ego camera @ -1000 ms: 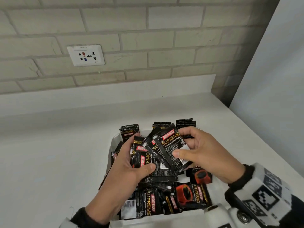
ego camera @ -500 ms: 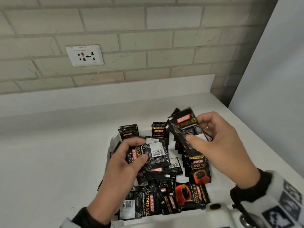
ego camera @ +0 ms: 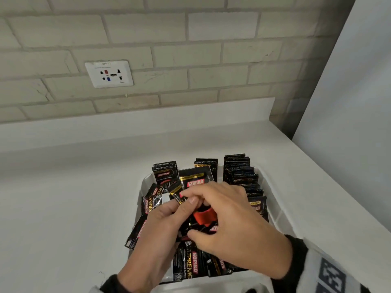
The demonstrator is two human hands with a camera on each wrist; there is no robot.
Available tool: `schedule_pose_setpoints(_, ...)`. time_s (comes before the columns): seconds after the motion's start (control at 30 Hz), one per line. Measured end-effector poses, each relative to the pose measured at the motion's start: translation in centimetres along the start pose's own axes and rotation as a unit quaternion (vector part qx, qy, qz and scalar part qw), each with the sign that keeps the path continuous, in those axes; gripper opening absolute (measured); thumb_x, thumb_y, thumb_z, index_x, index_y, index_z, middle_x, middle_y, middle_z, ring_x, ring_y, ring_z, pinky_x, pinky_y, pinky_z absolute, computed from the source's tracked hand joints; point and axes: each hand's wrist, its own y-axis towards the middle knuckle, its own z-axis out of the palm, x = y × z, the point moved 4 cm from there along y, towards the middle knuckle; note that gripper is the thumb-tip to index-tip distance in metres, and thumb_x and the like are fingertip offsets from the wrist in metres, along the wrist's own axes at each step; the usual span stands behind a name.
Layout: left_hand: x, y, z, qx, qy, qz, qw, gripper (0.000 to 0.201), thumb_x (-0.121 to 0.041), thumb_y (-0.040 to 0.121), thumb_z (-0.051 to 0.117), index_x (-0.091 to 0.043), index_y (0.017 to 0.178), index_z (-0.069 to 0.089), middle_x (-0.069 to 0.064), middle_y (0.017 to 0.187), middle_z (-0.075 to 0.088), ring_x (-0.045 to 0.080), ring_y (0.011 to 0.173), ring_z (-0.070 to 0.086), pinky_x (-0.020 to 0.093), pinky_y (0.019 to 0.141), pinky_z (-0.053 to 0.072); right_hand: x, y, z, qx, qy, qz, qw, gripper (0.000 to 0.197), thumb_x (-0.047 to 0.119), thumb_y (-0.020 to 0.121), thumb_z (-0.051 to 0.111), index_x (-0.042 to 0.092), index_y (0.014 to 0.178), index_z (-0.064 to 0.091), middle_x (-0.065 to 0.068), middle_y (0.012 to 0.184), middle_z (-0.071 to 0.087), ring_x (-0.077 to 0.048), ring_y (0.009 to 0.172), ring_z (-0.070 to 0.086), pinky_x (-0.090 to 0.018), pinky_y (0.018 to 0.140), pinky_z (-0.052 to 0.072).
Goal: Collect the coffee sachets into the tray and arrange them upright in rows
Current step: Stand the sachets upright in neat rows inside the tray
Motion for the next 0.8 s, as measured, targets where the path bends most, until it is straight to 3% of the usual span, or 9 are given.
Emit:
schedule_pose_setpoints(0.1, 0.1, 0.1, -0.3, -0.003, 0.021, -0.012, 1.000, 0.020, -0.024, 0.063, 0.066, -0.010, 0.073, 0.077, 0.016, 0.075, 0.072, 0.019, 0.061, 0.068, 0.026, 0.054, 0.053, -1.1, -0.7, -0.8, -0.013, 0.195, 0.033, 0.980, 0.037, 0.018, 0.078, 0.066, 0.041, 0.103, 0.051, 0.023, 0.094, 0.060, 0.008, 0.094, 0.052, -0.005, 0.085, 0.037)
schedule_pose_setpoints(0.2, 0.1, 0.1, -0.6, -0.015, 0.062, -0.012, 0.998, 0.016, -0.027, 0.061, 0.068, -0.017, 0.068, 0.077, 0.011, 0.075, 0.074, 0.019, 0.065, 0.069, 0.032, 0.066, 0.051, -3.4, -1.2, -2.3, -0.137, 0.325, 0.079, 0.932, 0.029, 0.001, 0.077, 0.066, 0.027, 0.091, 0.061, 0.008, 0.084, 0.068, -0.003, 0.072, 0.063, -0.011, 0.069, 0.048)
schedule_pose_setpoints(0.27, 0.2, 0.3, -0.7, -0.019, 0.088, -0.009, 0.996, 0.017, -0.034, 0.059, 0.068, -0.021, 0.067, 0.077, 0.008, 0.077, 0.074, 0.021, 0.073, 0.070, 0.039, 0.078, 0.050, -4.9, -1.5, -2.9, -0.183, 0.347, 0.136, 0.910, 0.021, 0.007, 0.076, 0.068, 0.023, 0.088, 0.062, 0.003, 0.078, 0.067, -0.007, 0.064, 0.063, -0.014, 0.061, 0.050)
schedule_pose_setpoints(0.33, 0.3, 0.3, -0.3, -0.010, 0.115, -0.013, 0.993, 0.023, -0.037, 0.057, 0.069, -0.024, 0.074, 0.077, 0.009, 0.082, 0.075, 0.027, 0.085, 0.070, 0.043, 0.090, 0.049, -5.6, -1.4, -2.9, -0.150, 0.329, 0.168, 0.917, 0.023, 0.019, 0.074, 0.071, 0.025, 0.093, 0.061, 0.007, 0.074, 0.064, -0.006, 0.059, 0.060, -0.016, 0.058, 0.051)
schedule_pose_setpoints(0.4, 0.4, 0.2, 0.1, 0.006, 0.126, -0.026, 0.992, 0.020, -0.031, 0.060, 0.069, -0.024, 0.076, 0.077, 0.009, 0.084, 0.075, 0.026, 0.084, 0.071, 0.039, 0.085, 0.052, -5.7, -1.1, -2.3, -0.103, 0.304, 0.179, 0.930, 0.028, 0.022, 0.072, 0.073, 0.027, 0.095, 0.058, 0.009, 0.068, 0.061, -0.006, 0.056, 0.057, -0.017, 0.054, 0.050)
schedule_pose_setpoints(0.47, 0.3, 0.0, 0.5, 0.026, 0.145, -0.036, 0.988, 0.012, -0.021, 0.069, 0.068, -0.018, 0.077, 0.076, 0.004, 0.083, 0.075, 0.017, 0.079, 0.072, 0.027, 0.074, 0.051, -5.5, -1.0, -1.8, -0.101, 0.293, 0.173, 0.935, 0.027, 0.017, 0.073, 0.074, 0.028, 0.092, 0.058, 0.009, 0.063, 0.058, -0.005, 0.053, 0.054, -0.016, 0.050, 0.048)
schedule_pose_setpoints(0.6, 0.3, -0.3, 0.7, 0.056, 0.235, -0.026, 0.970, 0.015, -0.009, 0.086, 0.063, -0.023, 0.087, 0.068, -0.013, 0.078, 0.074, -0.003, 0.072, 0.067, 0.003, 0.061, 0.042, -5.5, -1.0, -1.3, -0.113, 0.238, 0.147, 0.953, 0.028, 0.014, 0.074, 0.073, 0.036, 0.086, 0.061, 0.011, 0.068, 0.058, -0.004, 0.056, 0.054, -0.016, 0.061, 0.050)
schedule_pose_setpoints(0.7, 0.5, -0.3, 0.5, 0.063, 0.276, -0.021, 0.959, 0.012, -0.010, 0.087, 0.062, -0.022, 0.087, 0.064, -0.016, 0.068, 0.071, -0.005, 0.063, 0.063, 0.002, 0.056, 0.040, -5.1, -1.0, -0.9, -0.101, 0.202, 0.126, 0.966, 0.031, 0.015, 0.075, 0.072, 0.042, 0.083, 0.059, 0.012, 0.072, 0.056, -0.002, 0.061, 0.054, -0.016, 0.069, 0.049)
schedule_pose_setpoints(0.8, 0.4, -0.2, 0.2, 0.063, 0.282, -0.018, 0.957, 0.009, -0.014, 0.087, 0.063, -0.022, 0.088, 0.064, -0.015, 0.074, 0.072, -0.002, 0.068, 0.066, 0.004, 0.058, 0.042, -4.7, -0.9, -1.3, -0.109, 0.156, 0.105, 0.976, 0.033, 0.019, 0.075, 0.072, 0.044, 0.087, 0.055, 0.014, 0.078, 0.052, -0.001, 0.068, 0.054, -0.013, 0.069, 0.046)
